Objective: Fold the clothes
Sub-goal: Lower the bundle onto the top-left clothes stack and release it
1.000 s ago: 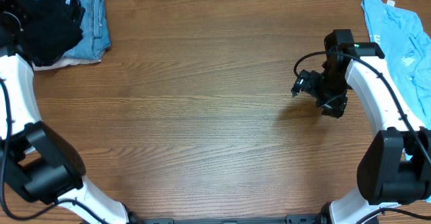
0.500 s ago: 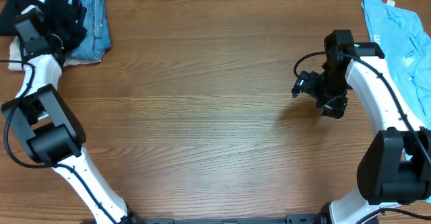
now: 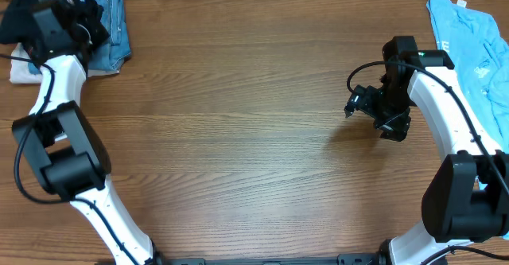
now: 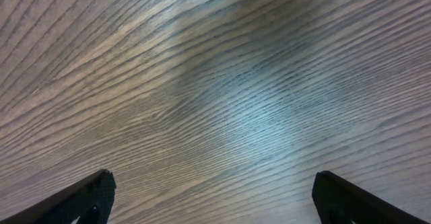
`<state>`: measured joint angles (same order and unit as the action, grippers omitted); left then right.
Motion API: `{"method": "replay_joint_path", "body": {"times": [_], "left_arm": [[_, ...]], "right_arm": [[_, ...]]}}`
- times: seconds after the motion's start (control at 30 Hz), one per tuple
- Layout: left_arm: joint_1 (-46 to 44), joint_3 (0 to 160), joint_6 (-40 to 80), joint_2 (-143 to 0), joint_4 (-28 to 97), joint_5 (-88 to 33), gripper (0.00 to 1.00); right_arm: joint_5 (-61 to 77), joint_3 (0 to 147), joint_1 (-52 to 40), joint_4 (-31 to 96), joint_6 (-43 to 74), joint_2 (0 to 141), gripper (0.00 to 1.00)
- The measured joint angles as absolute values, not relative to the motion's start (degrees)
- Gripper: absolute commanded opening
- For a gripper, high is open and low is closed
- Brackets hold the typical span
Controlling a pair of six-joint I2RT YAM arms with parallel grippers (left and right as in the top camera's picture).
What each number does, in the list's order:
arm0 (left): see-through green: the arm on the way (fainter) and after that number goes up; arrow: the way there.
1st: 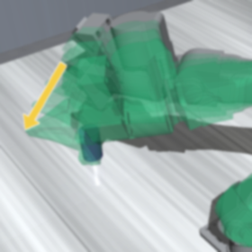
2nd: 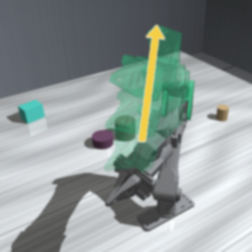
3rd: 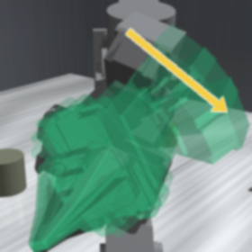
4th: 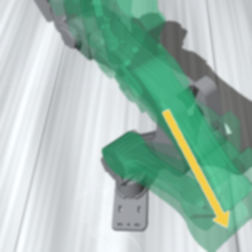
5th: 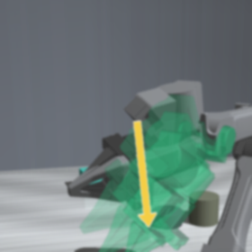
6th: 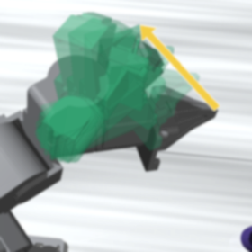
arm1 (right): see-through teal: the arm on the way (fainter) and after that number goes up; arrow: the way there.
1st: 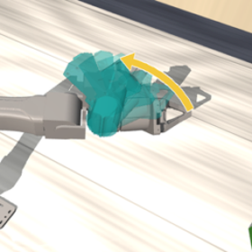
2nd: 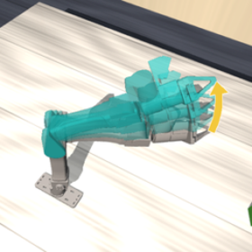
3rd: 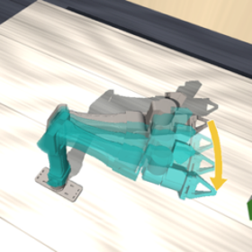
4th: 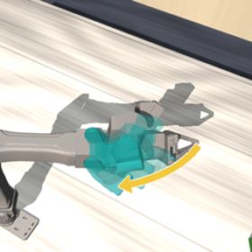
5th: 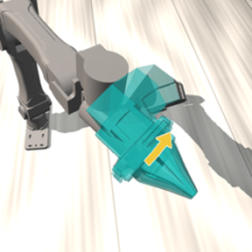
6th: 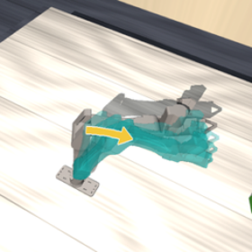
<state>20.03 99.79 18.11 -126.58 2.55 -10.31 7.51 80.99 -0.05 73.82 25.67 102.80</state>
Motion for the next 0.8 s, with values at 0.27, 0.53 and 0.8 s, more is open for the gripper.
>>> {"method": "replay_joint_path", "body": {"times": [0.27, 0.53, 0.8], "left_arm": [[20.0, 100.8, 16.7, -115.7, -0.6, -1.9, 0.06], [23.8, 101.3, 12.6, -119.4, -2.4, 4.2, 0.06], [28.6, 101.3, 11.5, -129.8, -2.9, 5.8, 0.13]], "right_arm": [[7.5, 81.0, -0.1, 73.7, 25.7, 102.8, 0.98], [7.5, 81.0, -0.1, 74.6, 25.5, 102.8, 0.98], [7.5, 81.0, -0.1, 74.7, 25.4, 102.8, 0.98]]}}
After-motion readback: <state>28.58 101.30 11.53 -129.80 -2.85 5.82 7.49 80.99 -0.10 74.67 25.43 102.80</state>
